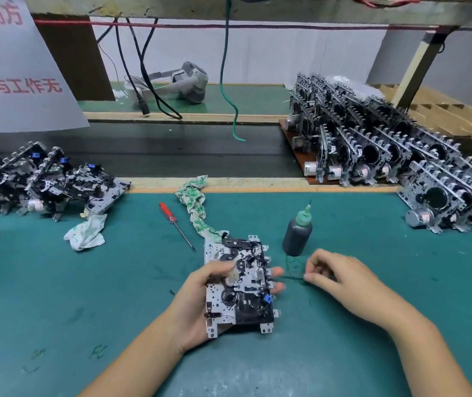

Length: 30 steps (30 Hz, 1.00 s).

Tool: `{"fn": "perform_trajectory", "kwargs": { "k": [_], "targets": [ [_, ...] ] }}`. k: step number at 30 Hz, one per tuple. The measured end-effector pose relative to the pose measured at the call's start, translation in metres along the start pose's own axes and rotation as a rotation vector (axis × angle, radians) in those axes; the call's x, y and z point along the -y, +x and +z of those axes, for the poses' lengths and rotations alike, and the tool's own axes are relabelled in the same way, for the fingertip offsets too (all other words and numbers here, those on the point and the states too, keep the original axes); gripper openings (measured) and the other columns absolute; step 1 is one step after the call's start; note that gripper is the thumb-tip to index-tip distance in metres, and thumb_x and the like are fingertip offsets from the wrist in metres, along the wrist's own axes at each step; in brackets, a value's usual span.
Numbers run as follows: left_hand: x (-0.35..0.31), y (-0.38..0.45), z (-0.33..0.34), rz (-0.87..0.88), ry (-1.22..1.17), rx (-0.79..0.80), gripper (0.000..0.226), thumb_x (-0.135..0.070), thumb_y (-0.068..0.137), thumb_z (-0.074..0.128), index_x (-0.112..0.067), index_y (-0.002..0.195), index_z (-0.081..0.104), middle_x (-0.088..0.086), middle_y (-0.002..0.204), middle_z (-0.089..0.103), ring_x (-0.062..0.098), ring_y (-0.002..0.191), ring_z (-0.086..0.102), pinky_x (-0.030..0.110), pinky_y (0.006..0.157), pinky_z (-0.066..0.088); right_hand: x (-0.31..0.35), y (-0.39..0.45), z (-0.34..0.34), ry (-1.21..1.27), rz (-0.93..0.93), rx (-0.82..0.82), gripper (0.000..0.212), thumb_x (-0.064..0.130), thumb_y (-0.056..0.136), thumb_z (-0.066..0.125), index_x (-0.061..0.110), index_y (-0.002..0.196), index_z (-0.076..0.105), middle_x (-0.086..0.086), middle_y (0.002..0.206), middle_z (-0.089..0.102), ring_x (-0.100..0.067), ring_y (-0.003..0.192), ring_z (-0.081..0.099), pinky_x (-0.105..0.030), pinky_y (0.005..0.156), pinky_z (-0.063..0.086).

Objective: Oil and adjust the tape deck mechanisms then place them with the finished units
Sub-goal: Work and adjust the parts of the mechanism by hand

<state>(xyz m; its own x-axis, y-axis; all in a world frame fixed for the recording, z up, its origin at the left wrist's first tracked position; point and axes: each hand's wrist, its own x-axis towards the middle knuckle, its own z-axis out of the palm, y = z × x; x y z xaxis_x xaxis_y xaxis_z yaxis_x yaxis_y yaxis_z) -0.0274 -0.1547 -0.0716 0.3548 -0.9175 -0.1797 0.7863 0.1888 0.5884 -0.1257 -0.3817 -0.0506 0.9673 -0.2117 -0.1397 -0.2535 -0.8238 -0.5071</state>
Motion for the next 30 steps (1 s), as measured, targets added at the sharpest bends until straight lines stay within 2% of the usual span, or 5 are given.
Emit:
{"fn": "perform_trajectory", "kwargs": {
  "k": [5,11,16,20,30],
  "targets": [
    [-0.002,0.000,-0.007,-0.097,-0.107,-0.157,0.083,-0.068,0.074,0.052,-0.002,0.123,0.062,0.028,0.131,0.054,0.039,0.111,0.060,0.046,0.093,0.050,0.022,-0.006,0.005,0.643,-0.025,0.264,0.010,0.024,0.100,0.043,0.018,0.092,0.046,0.005,0.050,0.042,-0.009,0.043,0.028,-0.016,0.043,0.028],
    [-0.001,0.001,-0.012,-0.119,-0.172,-0.236,0.090,-0.078,0.077,0.035,-0.005,0.117,0.067,0.020,0.132,0.056,0.033,0.112,0.061,0.043,0.095,0.048,0.048,-0.010,0.014,0.985,-0.012,0.514,0.031,0.038,0.091,0.046,0.023,0.064,0.048,0.004,0.048,0.028,-0.008,0.038,0.026,-0.016,0.038,0.026],
    [-0.003,0.001,-0.005,-0.140,-0.147,-0.267,0.090,-0.076,0.080,0.035,-0.002,0.126,0.059,0.025,0.135,0.052,0.036,0.124,0.051,0.048,0.106,0.035,0.058,-0.010,0.020,0.822,-0.047,0.494,0.037,0.044,0.091,0.045,0.025,0.060,0.053,0.006,0.041,0.038,-0.011,0.037,0.024,-0.035,0.047,0.043],
    [-0.004,0.003,-0.002,-0.134,-0.168,-0.281,0.092,-0.076,0.081,0.035,0.000,0.127,0.057,0.026,0.133,0.052,0.037,0.121,0.053,0.048,0.104,0.036,0.059,-0.011,0.020,0.781,-0.009,0.444,0.039,0.044,0.087,0.047,0.020,0.058,0.055,0.005,0.038,0.035,-0.010,0.037,0.024,-0.018,0.039,0.026],
    [-0.003,0.004,-0.004,-0.139,-0.126,-0.305,0.089,-0.076,0.081,0.035,-0.001,0.119,0.064,0.026,0.127,0.057,0.036,0.113,0.060,0.048,0.100,0.040,0.058,-0.010,0.025,0.685,0.075,0.448,0.054,0.032,0.100,0.041,0.022,0.048,0.053,0.005,0.036,0.044,-0.006,0.031,0.033,-0.015,0.036,0.028]
  ]
}}
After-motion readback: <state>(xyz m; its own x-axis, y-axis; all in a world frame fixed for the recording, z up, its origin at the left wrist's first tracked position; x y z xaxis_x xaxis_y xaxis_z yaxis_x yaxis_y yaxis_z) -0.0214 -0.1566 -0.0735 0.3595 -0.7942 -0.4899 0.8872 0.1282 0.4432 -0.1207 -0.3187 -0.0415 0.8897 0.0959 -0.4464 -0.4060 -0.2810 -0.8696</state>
